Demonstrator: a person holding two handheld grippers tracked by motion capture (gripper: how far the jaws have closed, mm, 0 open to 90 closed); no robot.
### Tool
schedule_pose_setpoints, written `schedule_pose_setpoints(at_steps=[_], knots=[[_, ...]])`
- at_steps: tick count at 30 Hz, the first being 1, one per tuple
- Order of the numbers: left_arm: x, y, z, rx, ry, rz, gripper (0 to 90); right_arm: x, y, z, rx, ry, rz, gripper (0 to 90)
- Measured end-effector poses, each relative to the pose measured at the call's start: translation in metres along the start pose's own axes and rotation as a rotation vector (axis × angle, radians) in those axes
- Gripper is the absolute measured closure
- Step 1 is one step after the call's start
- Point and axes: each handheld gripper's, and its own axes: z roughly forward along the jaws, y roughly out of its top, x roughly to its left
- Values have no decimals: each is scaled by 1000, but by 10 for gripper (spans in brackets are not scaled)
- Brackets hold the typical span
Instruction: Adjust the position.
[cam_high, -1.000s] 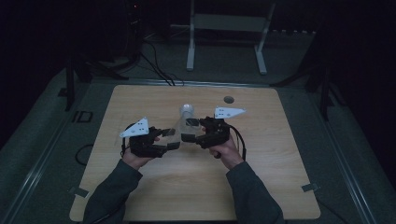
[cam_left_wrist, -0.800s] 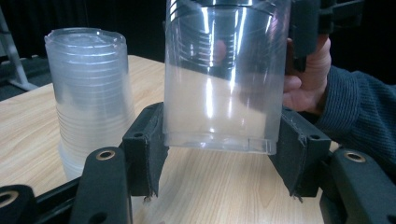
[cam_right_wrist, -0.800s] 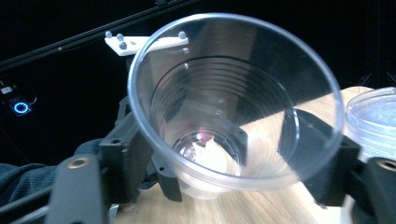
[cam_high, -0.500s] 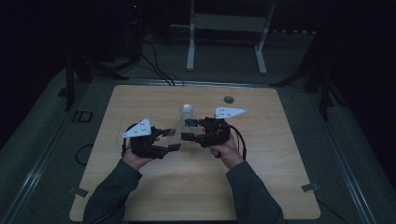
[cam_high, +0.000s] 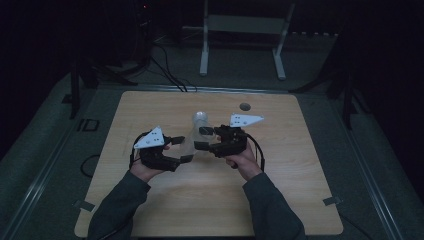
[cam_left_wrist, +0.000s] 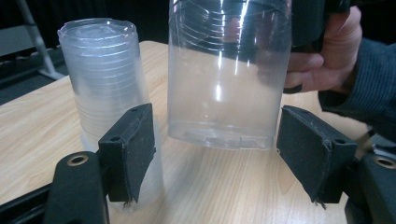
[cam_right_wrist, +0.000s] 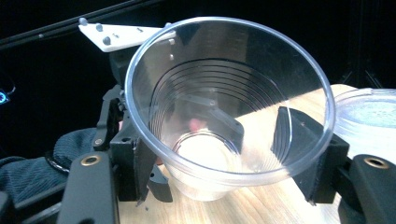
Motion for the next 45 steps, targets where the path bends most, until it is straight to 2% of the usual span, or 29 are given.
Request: schedule_pose_setpoints(at_steps=[6, 11, 18, 24, 32, 39, 45], knots=[[-5, 5, 0, 33, 54, 40, 268, 1, 2, -1, 23, -21, -8, 320], [-6, 6, 1, 72, 89, 53, 268, 3, 4, 0, 50, -41, -27, 322], [-7, 5, 3, 102, 105, 62, 269, 6, 6, 4, 109, -87, -56, 324], [-10, 8, 3, 108, 118, 70, 271, 11, 8, 8, 163, -136, -78, 325], [-14, 9, 6, 127, 131, 92, 275, 15, 10, 12, 189, -159, -103, 325], [-15, 10, 9, 135, 141, 92, 299, 20, 13, 15, 225, -191, -136, 325], [-14, 9, 10, 141, 143, 87, 331, 24, 15, 17, 243, -192, -154, 325]])
